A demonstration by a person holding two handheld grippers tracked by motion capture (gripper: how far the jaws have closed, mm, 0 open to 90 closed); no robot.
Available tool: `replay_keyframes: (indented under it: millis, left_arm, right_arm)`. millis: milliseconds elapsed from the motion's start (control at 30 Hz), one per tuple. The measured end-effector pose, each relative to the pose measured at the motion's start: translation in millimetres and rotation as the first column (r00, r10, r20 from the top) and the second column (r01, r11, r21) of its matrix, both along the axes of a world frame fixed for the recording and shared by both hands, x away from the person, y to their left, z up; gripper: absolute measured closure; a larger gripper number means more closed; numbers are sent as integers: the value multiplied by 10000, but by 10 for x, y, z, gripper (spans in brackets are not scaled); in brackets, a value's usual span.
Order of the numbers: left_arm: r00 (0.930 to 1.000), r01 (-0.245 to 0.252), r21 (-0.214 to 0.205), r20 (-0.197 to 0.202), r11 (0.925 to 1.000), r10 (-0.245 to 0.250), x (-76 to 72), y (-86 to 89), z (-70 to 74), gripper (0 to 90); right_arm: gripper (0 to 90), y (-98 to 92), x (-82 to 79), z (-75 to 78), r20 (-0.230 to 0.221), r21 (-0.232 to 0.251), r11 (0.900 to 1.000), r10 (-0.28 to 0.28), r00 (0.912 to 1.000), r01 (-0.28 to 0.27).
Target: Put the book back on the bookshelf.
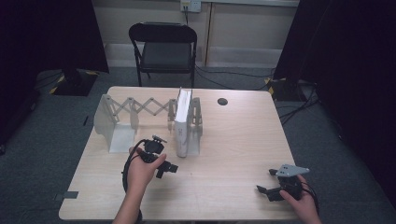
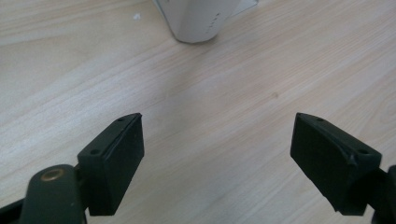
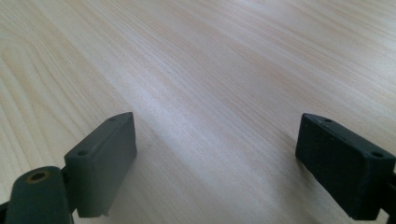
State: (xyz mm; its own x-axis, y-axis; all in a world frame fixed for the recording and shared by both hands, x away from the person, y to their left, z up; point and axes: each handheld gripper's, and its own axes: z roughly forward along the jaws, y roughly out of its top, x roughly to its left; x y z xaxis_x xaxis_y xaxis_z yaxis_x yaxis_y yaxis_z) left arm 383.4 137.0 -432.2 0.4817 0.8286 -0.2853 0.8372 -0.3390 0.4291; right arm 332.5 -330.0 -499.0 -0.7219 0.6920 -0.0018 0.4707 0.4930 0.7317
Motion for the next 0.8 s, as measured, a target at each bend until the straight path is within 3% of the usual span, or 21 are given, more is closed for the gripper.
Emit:
replay_keyframes:
  millis: [300, 700, 800]
  left_arm:
    - [10000, -89, -47, -25, 9999, 89, -44, 85, -117, 177]
    - [9999, -2, 352, 148, 9994, -3, -92, 158, -283, 177]
    - [9993, 114, 475, 348, 9988, -131, -99, 158, -313, 178]
  right_arm:
    - [120, 0, 0, 0, -6, -3, 10000, 0, 10000, 0]
    - [120, 0, 0, 0, -5, -2, 10000, 4, 10000, -4]
    - [120, 0, 0, 0, 0, 1, 10000, 0, 10000, 0]
